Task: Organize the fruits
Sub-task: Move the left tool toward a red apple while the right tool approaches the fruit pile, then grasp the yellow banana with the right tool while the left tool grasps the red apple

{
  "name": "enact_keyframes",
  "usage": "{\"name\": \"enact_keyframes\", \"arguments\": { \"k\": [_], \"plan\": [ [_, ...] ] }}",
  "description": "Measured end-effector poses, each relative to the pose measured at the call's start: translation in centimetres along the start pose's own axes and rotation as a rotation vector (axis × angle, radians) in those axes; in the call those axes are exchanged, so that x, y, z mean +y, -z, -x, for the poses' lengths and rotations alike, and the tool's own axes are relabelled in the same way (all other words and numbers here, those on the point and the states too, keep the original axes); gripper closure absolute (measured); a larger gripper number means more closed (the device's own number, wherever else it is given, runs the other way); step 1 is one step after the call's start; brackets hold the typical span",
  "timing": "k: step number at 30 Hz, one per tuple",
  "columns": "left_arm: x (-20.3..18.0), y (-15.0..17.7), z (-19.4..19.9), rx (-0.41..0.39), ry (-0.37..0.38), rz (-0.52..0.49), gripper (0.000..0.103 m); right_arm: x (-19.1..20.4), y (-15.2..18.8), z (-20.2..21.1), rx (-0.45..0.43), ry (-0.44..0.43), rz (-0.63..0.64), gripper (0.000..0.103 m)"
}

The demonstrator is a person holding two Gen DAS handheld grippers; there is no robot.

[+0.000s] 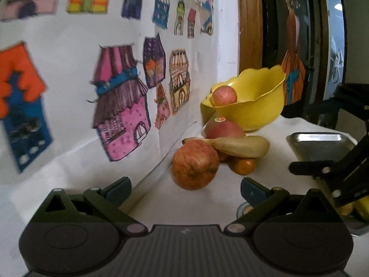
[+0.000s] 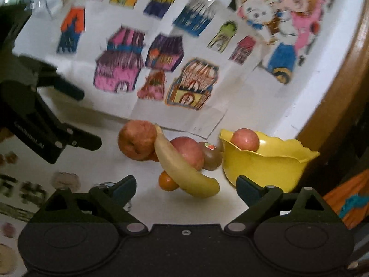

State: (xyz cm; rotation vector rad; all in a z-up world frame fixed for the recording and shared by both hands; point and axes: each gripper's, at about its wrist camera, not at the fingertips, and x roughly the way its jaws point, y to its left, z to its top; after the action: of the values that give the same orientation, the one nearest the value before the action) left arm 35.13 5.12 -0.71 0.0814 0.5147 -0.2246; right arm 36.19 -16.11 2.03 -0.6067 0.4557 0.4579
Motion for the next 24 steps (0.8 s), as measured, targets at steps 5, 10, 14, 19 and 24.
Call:
{"name": "enact_keyframes", "arguments": {
  "k": [5, 10, 14, 19, 24],
  "plan": [
    [-0.3, -0.1, -2.1, 0.011, -0.003, -0.018, 0.0, 0.6, 0.0, -3.1, 0.001, -0.011, 0.101, 0.016],
    [-0.8, -0.2, -3.6, 0.025, -0.007, -0.026, 0.001, 1.6, 0.1, -5.2, 0.0, 0.006, 0.225, 0.022],
    [-0.8, -0.6, -4.4, 0.027, -0.009, -0.002, 0.004, 2.2, 0.3, -6.0, -0.008, 0.015, 0.294, 0.032],
    [-0.6, -1.0, -5.5, 0.041, -0.007, 0.046, 0.009, 2.8, 0.0, -6.6, -0.019, 0.032, 0.345, 0.042],
    [-0.8, -1.1, -6.4, 0.053, -0.012, 0.074, 0.011, 3.8, -0.2, -7.2, -0.026, 0.053, 0.427, 0.048]
  ]
}}
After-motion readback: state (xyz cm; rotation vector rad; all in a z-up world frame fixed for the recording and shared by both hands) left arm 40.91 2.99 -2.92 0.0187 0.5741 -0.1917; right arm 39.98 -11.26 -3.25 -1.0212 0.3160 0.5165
